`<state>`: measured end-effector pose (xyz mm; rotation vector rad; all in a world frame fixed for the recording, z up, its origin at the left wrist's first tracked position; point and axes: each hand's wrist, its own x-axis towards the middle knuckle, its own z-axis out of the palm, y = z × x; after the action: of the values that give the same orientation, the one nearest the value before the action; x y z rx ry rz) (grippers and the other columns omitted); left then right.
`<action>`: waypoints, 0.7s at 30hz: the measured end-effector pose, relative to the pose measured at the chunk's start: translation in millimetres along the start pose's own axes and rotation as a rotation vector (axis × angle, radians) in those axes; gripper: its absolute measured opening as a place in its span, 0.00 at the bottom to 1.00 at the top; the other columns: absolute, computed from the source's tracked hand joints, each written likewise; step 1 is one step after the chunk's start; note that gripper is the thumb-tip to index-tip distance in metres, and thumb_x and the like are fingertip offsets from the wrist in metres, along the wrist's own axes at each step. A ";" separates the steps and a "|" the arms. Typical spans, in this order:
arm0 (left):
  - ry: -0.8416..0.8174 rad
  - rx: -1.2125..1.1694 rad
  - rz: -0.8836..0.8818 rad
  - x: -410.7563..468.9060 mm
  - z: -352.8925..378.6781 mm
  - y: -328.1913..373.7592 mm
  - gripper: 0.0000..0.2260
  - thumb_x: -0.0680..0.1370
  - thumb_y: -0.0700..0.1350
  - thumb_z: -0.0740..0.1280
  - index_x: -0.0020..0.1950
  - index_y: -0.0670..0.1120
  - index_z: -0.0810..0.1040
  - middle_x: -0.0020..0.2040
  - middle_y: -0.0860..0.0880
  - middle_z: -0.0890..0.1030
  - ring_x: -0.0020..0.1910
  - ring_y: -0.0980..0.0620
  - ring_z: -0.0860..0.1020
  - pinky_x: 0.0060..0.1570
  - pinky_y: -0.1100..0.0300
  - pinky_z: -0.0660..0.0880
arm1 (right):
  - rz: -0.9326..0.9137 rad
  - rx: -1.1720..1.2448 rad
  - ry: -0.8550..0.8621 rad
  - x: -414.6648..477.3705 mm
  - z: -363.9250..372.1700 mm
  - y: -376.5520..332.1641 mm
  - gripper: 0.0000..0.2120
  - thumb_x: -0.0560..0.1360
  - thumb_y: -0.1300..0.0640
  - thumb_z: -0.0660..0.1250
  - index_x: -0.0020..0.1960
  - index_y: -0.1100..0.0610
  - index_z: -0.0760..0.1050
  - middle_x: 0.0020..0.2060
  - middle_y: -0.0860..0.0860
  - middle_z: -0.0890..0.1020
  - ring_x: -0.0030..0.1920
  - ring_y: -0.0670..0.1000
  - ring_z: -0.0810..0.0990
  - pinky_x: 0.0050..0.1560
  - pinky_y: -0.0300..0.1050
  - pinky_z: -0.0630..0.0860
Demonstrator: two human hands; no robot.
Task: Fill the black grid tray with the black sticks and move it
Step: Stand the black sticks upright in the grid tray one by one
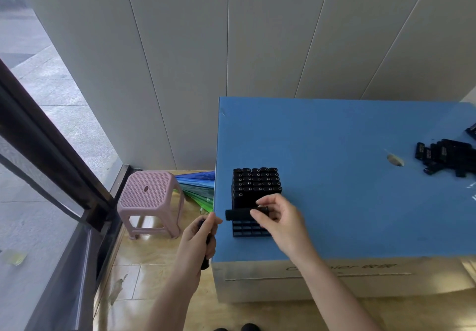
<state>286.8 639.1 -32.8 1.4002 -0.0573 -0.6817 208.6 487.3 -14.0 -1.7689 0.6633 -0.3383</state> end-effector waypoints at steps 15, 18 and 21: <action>0.006 -0.081 -0.044 3.1 -9.3 3.9 0.12 0.80 0.45 0.60 0.37 0.43 0.67 0.28 0.50 0.64 0.23 0.55 0.61 0.22 0.65 0.59 | -0.588 -0.640 0.037 36.7 -7.1 11.9 0.05 0.71 0.60 0.71 0.47 0.56 0.79 0.42 0.45 0.82 0.40 0.44 0.80 0.43 0.38 0.78; 0.008 -0.096 -0.040 2.4 -9.4 3.7 0.11 0.80 0.45 0.59 0.39 0.42 0.67 0.28 0.50 0.65 0.24 0.55 0.62 0.24 0.65 0.61 | -0.624 -0.630 0.013 40.5 -4.9 12.3 0.06 0.71 0.61 0.71 0.48 0.57 0.81 0.43 0.46 0.82 0.39 0.44 0.80 0.42 0.32 0.74; 0.029 -0.098 -0.041 1.9 -7.5 4.2 0.12 0.79 0.46 0.60 0.38 0.42 0.68 0.28 0.49 0.66 0.27 0.53 0.64 0.31 0.60 0.64 | -0.651 -0.689 0.004 42.8 -0.3 12.3 0.07 0.71 0.61 0.71 0.48 0.55 0.82 0.42 0.46 0.81 0.36 0.46 0.78 0.35 0.36 0.73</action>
<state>293.3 644.9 -31.1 1.3195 0.0279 -0.6890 239.3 459.4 -30.1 -2.6363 0.1788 -0.5989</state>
